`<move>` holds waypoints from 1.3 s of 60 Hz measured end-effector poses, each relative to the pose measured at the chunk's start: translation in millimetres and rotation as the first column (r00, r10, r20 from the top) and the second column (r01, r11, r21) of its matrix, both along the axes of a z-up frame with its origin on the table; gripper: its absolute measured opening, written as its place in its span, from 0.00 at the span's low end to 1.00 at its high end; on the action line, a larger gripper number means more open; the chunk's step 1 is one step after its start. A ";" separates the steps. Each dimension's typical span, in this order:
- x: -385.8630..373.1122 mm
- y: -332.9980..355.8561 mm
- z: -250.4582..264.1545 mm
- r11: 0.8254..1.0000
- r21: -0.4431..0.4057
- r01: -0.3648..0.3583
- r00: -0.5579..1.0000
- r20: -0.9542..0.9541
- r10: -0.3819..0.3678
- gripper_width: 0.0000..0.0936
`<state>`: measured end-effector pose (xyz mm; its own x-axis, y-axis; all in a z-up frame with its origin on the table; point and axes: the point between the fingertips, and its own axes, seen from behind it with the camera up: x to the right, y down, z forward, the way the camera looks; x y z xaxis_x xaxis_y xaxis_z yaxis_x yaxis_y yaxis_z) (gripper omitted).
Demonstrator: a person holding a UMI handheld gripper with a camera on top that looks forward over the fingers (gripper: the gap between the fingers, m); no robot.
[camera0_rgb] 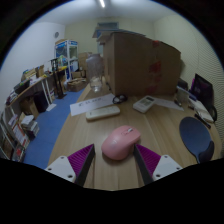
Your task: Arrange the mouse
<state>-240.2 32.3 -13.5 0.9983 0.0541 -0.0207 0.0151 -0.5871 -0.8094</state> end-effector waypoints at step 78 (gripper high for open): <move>332.8 26.4 -2.8 0.995 -0.090 -0.033 0.999 0.006 0.033 0.37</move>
<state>92.6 58.7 -16.3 0.9962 0.0853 -0.0192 0.0416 -0.6562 -0.7534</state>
